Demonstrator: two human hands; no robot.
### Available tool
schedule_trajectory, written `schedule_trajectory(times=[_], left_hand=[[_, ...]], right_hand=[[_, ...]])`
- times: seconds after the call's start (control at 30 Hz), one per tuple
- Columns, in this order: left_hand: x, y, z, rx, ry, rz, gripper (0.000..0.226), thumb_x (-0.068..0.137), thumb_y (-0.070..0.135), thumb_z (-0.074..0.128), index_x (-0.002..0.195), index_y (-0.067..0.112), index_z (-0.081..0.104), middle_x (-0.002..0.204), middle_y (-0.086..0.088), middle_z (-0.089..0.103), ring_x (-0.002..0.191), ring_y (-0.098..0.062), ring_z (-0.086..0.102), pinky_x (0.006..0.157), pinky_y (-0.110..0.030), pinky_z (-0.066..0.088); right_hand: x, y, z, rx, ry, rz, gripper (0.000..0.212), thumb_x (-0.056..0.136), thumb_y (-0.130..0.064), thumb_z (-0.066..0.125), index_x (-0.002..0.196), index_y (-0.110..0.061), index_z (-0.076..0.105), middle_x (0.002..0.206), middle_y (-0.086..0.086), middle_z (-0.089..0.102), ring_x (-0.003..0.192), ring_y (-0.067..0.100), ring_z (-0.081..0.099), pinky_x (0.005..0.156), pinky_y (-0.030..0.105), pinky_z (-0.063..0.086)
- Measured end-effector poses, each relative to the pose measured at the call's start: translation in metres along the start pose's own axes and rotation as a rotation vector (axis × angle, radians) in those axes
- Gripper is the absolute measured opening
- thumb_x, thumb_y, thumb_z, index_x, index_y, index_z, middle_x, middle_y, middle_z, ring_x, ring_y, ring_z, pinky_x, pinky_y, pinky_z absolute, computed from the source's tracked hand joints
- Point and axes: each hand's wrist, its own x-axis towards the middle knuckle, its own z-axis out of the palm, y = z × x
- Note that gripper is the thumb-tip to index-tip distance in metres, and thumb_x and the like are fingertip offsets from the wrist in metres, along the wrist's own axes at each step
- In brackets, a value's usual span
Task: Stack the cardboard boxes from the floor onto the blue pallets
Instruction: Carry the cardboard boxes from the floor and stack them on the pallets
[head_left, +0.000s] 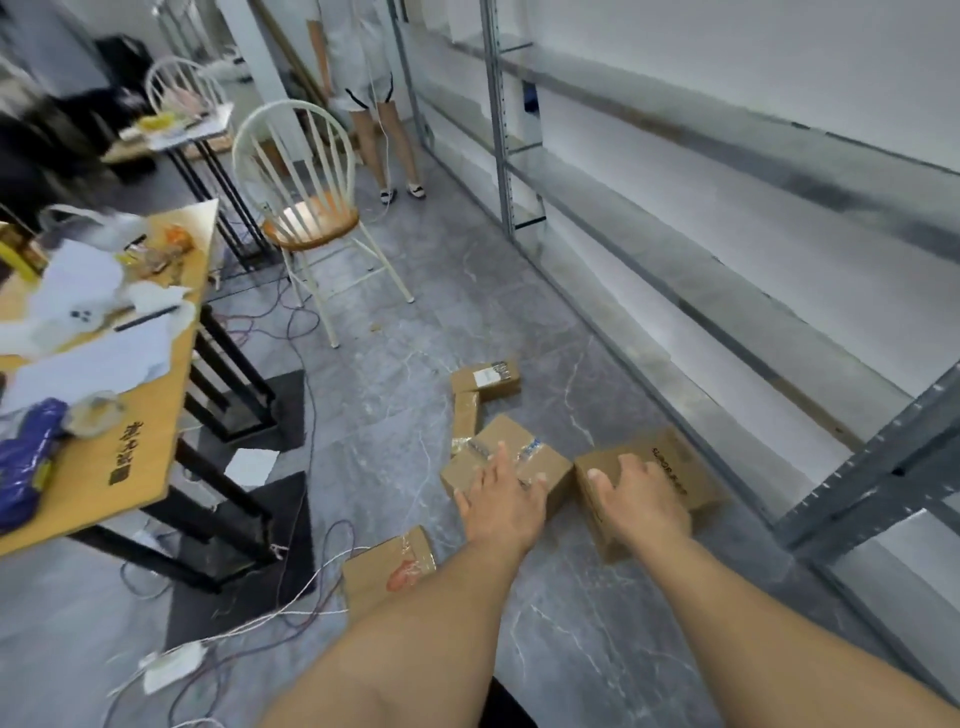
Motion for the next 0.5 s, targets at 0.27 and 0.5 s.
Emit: schedule_trajectory(times=[0.27,0.5], left_hand=[[0.052,-0.006,-0.057,-0.049,0.132,-0.057,0.065,0.095,0.054,0.023,0.150,0.022,0.006,0.157,-0.003,0.013,0.145,-0.023,0.008,0.116,-0.047,0.003],[0.107,-0.004,-0.072,0.026,0.061,-0.013,0.071,0.094,0.047,0.037,0.150,0.021,0.002,0.158,0.000,0.009,0.145,-0.021,0.006,0.116,-0.047,0.002]], right_hand=[[0.046,-0.082,-0.007,0.020,-0.017,-0.192,0.058,0.095,-0.051,0.032,0.133,-0.009,0.042,0.135,0.016,0.043,0.124,0.033,0.043,0.098,0.042,0.038],[0.087,-0.106,-0.012,0.036,-0.001,-0.120,0.055,0.095,-0.049,0.036,0.133,-0.010,0.041,0.135,0.016,0.042,0.123,0.033,0.045,0.096,0.042,0.039]])
